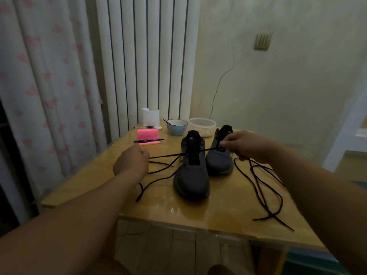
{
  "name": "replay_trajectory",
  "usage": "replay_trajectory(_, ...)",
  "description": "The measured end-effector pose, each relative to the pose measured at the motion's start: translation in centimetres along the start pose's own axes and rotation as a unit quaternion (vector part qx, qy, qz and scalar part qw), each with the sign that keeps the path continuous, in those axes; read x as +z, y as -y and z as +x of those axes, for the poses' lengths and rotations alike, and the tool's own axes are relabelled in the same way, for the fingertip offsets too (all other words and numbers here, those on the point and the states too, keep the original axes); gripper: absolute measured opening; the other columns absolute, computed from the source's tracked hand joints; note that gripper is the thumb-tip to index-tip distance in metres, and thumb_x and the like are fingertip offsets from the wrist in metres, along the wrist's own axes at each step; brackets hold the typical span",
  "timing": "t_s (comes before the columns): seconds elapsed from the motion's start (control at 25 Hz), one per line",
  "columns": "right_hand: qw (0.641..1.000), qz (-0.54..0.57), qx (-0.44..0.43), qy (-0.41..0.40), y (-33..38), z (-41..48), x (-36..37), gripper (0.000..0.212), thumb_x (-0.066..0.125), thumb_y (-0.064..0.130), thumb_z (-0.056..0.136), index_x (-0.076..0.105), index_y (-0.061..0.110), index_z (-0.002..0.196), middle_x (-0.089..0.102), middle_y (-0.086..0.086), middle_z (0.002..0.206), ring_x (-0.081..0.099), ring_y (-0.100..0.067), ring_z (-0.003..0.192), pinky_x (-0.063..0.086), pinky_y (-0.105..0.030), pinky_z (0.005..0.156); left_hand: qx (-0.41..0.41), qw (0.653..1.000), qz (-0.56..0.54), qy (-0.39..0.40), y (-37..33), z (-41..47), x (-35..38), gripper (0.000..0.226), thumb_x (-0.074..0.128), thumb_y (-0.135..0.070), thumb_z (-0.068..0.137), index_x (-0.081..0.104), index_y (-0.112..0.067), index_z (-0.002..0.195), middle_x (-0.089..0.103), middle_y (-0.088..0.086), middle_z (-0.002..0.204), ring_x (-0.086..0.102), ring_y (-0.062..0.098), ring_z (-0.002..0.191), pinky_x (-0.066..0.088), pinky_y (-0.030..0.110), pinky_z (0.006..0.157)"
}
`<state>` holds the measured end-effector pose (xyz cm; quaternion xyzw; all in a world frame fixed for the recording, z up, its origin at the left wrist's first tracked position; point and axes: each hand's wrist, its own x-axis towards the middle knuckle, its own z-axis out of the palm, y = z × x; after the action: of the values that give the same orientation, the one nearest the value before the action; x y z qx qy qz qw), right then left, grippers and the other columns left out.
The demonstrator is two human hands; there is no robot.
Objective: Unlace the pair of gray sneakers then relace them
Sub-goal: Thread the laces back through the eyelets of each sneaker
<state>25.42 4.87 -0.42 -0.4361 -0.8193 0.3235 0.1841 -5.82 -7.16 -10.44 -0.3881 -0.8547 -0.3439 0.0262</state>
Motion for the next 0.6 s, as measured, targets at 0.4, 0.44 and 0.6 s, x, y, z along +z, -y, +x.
replay_trajectory(0.4,0.999,-0.013,-0.031,-0.003,2.1,1.0,4.3,0.021,0.059,0.022,0.105,0.071,0.006,0.103,0.059,-0.005,0.079,0.049,-0.015,0.064,0.043,-0.028,0.056,0.267,0.932,-0.185,0.16,-7.8,-3.3,-0.2,0.045,0.049,-0.047,0.107,0.054,-0.026,0.146,0.064,0.0,0.135,0.059,0.017,0.121,0.052,0.042,0.102)
replay_trajectory(0.44,0.999,0.02,-0.043,-0.008,2.8,1.2,4.9,0.019,0.059,0.02,0.105,0.071,0.005,0.103,0.06,-0.004,0.078,0.049,-0.014,0.063,0.043,-0.027,0.056,0.278,0.913,-0.211,0.213,-9.7,-4.3,-0.2,0.045,0.047,-0.047,0.108,0.052,-0.027,0.148,0.064,-0.001,0.135,0.06,0.015,0.121,0.052,0.041,0.102)
replay_trajectory(0.6,0.987,0.162,-0.002,-0.009,2.4,0.8,4.1,0.013,0.056,0.016,0.106,0.063,0.006,0.107,0.056,-0.004,0.076,0.044,-0.014,0.059,0.04,-0.028,0.053,0.211,0.915,-0.253,0.233,-9.8,-3.8,-0.2,0.028,0.048,-0.032,0.11,0.069,-0.013,0.113,0.067,0.004,0.104,0.064,0.02,0.098,0.052,0.038,0.082)
